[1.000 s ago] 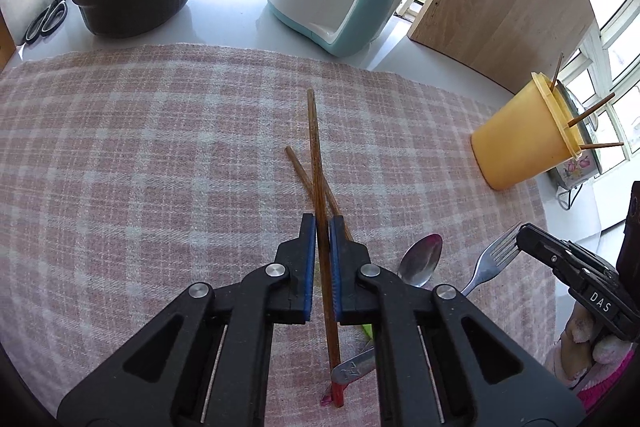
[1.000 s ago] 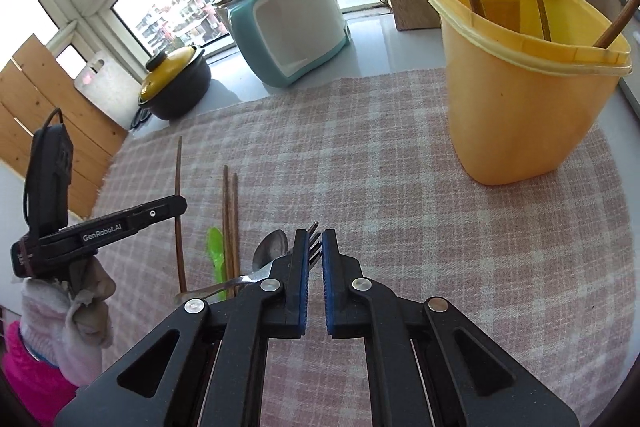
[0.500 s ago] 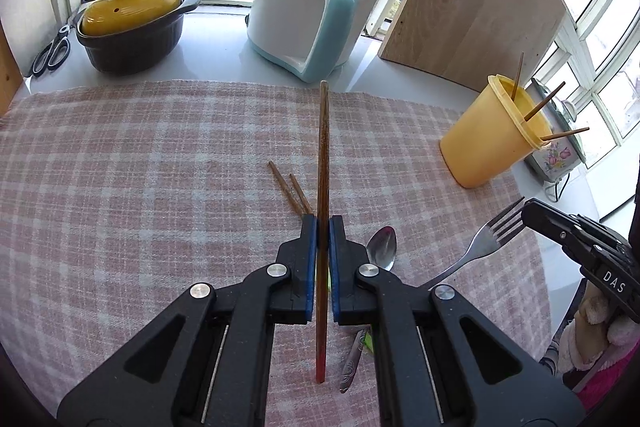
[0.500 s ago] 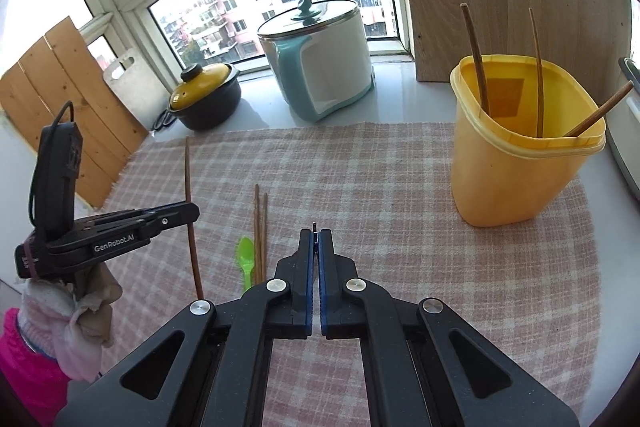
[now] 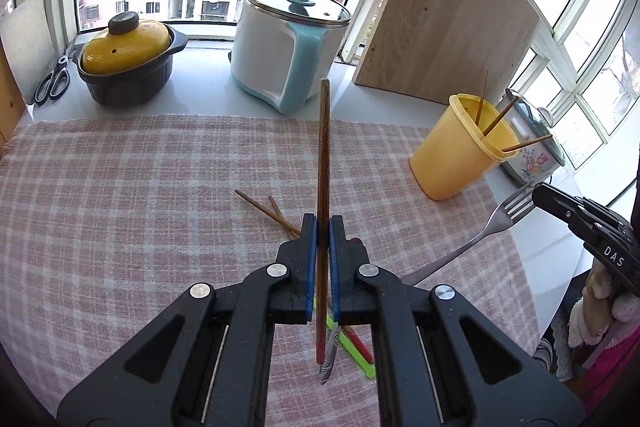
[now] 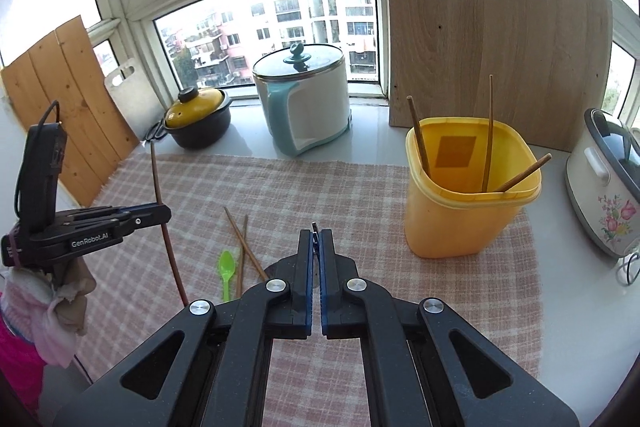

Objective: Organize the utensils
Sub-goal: 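Lift and carry the chopstick and fork over the yellow container with both tools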

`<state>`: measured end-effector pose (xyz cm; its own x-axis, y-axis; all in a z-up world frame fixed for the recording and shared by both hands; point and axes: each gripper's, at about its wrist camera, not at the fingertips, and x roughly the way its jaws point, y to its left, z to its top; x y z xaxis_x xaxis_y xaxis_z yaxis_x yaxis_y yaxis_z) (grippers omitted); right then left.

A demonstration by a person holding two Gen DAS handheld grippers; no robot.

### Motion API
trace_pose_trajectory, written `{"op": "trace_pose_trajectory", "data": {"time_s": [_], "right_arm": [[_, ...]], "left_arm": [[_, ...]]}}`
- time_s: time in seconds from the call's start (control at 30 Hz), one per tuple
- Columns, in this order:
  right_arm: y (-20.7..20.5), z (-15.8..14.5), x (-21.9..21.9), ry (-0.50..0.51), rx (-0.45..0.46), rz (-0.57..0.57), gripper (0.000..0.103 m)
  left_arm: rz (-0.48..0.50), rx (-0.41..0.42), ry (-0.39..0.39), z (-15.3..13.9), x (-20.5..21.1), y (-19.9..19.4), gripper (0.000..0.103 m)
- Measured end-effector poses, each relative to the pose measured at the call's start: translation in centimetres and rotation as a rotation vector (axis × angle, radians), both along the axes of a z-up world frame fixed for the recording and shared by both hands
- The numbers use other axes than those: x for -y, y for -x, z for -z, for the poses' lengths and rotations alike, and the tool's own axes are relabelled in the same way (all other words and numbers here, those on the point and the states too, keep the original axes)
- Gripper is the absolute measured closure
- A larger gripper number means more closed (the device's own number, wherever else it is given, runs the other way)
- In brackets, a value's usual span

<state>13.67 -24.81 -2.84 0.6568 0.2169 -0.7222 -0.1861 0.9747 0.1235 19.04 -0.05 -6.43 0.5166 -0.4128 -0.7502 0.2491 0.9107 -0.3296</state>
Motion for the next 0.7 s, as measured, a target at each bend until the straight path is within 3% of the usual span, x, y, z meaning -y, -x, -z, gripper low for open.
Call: {"op": "trace_pose_trajectory", "data": {"time_s": [0.7], "right_arm": [[2.0,-6.4,8.4,0.083,0.114,0.127,0.102]], "left_arm": [[0.125,0.116,0.045,-5.8,7.8,-2.0,0.099]]}}
